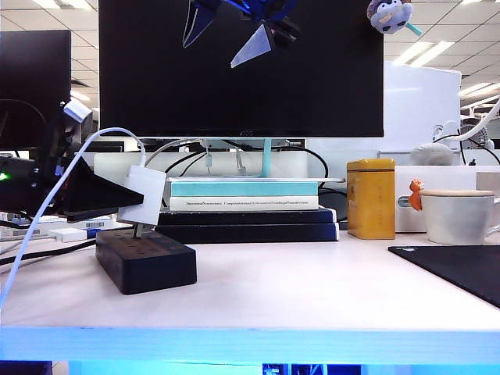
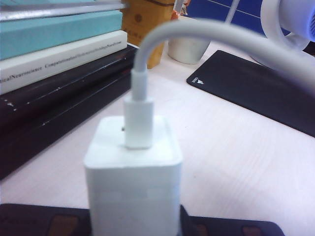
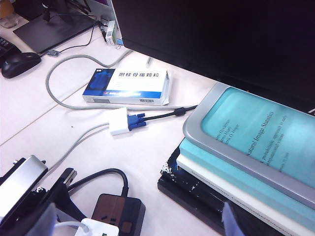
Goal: Plug the white charger into the left socket.
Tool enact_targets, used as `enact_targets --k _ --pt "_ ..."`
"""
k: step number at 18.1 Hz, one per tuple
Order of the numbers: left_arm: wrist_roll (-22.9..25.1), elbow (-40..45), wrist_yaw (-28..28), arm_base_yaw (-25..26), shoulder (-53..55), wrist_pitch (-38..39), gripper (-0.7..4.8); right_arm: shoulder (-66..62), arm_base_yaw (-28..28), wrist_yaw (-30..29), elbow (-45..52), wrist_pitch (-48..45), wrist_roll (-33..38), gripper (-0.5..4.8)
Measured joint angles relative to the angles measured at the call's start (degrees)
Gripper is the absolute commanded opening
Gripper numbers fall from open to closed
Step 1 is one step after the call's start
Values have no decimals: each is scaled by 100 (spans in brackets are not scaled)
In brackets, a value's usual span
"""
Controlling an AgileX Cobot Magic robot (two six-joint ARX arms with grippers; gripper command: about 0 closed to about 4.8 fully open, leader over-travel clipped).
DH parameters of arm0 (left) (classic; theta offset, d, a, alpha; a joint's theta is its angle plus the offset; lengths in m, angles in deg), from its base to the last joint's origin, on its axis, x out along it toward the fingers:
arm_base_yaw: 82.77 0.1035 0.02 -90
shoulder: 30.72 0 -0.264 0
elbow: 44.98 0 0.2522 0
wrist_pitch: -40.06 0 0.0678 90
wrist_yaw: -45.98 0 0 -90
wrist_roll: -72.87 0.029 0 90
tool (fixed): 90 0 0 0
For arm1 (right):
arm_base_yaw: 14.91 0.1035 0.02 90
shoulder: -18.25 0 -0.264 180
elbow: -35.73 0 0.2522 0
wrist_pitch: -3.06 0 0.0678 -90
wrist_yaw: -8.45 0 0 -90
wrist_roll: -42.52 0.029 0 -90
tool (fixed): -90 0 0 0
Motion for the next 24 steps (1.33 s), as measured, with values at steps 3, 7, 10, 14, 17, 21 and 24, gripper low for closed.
enact_targets --k 3,7,10,14,17,21,24 --pt "7 0 0 2 0 59 121 0 2 0 0 2 0 440" --pt "17 46 -2 42 -4 59 121 0 0 0 0 37 -133 314" --pt "26 131 20 72 -20 -24 121 -118 2 0 -4 59 -302 155" --pt "33 144 24 76 -26 -37 121 -562 2 2 20 179 -321 43" --pt "33 144 22 90 -26 -31 121 -695 2 -2 -4 -39 -343 -6" --pt "20 146 22 90 -33 -26 120 -1088 2 -415 0 -85 -341 -6" --pt "17 146 24 90 -31 -24 120 -1285 26 -710 -2 -61 -341 -6"
